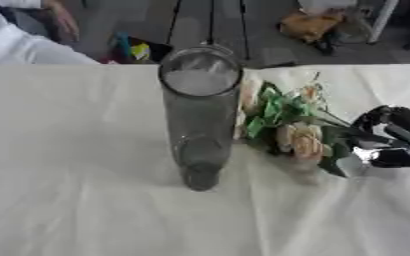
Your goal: Arrange flowers into the vase.
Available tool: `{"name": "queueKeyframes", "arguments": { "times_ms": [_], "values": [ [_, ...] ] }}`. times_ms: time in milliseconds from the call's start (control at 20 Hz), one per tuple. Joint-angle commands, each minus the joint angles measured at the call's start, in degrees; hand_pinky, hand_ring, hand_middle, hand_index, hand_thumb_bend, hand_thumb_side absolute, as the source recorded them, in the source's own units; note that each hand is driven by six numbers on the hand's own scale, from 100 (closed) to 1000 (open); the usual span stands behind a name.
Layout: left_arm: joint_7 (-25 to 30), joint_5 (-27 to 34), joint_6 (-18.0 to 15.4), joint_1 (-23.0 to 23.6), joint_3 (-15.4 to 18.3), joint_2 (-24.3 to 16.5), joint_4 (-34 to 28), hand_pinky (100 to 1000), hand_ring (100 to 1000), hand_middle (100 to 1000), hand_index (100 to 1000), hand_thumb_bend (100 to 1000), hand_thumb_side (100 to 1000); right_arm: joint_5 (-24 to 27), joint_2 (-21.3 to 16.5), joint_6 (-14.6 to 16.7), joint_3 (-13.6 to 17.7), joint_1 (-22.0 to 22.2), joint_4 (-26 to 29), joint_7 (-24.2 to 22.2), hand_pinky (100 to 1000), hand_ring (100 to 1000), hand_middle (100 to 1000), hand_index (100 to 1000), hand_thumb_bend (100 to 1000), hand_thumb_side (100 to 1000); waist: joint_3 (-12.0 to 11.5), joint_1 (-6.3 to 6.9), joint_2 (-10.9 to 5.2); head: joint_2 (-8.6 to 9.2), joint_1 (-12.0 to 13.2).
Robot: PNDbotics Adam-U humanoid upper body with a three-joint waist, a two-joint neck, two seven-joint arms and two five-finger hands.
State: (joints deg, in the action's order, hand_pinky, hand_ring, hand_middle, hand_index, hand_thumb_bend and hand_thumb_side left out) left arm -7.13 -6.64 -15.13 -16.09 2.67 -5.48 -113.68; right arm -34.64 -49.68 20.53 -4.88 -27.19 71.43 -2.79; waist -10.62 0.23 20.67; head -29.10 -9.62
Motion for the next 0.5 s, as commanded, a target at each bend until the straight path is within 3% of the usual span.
{"name": "queueKeyframes", "arguments": {
  "times_ms": [50,500],
  "values": [
    [0.18,-0.25,-0.11,-0.52,-0.49,-0.41,-0.91,543,591,716,865,100,1000,-1.25,-2.31,0.16,0.29,-0.72,0.06,-0.42,663,646,405,668,152,428,-0.05,-0.01,-0.05,0.76,-0.04],
    [0.24,-0.31,0.04,-0.49,-0.56,-0.29,-0.91,542,591,718,865,100,1000,-4.06,-2.14,0.35,-0.29,-1.43,-0.53,-1.25,610,578,368,660,211,423,-0.04,0.00,0.05,1.23,-0.27]
  ]
}}
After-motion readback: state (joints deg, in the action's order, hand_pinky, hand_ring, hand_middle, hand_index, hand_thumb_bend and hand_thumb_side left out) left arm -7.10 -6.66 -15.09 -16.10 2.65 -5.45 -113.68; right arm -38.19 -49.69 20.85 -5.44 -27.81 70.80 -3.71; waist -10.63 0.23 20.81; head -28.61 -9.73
